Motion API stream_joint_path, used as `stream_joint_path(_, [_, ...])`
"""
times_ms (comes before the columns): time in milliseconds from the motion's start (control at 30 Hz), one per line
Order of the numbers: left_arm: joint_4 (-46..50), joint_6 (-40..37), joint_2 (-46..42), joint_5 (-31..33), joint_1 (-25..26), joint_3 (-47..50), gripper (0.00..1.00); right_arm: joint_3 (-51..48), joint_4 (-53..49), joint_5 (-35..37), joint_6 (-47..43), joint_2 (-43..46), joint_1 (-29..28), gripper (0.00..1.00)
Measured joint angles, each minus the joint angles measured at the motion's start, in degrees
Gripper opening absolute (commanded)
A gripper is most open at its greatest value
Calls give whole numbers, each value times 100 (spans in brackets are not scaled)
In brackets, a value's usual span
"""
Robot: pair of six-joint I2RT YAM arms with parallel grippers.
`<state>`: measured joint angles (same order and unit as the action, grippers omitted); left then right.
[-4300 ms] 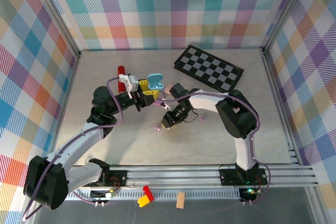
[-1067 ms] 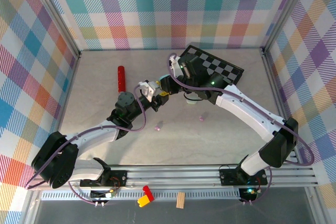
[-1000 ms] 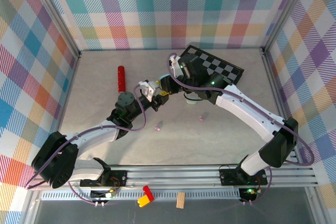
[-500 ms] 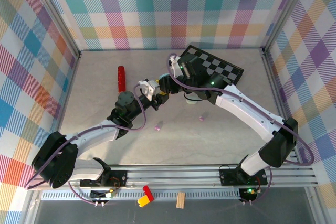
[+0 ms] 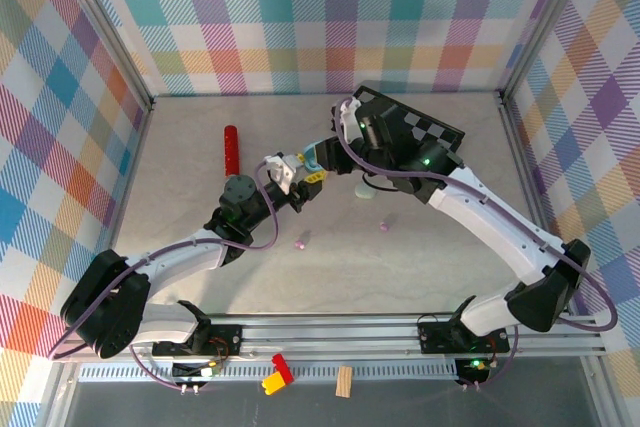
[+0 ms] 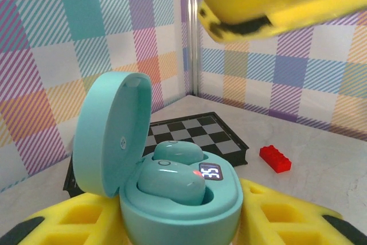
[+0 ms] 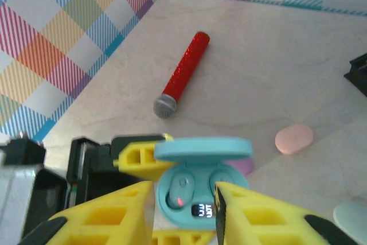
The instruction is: Insert the wireless bluetooth earbuds into the charging case
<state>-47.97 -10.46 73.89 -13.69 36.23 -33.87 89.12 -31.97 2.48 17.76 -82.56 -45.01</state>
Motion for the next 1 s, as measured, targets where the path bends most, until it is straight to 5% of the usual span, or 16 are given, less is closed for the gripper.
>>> stream_joint_path(300, [-2,-125,-201,-184,0,44,42,1226,-544,-11,-433,-901,44,29])
stream_joint_path(667, [129,-96,-310,-157,0,74,42,1429,-1036,-59,-839,-1266,44,29])
stream_joint_path(1000, [109,83,-369,-170,0,72,42,210,-627,-385,-297,-212,323,66])
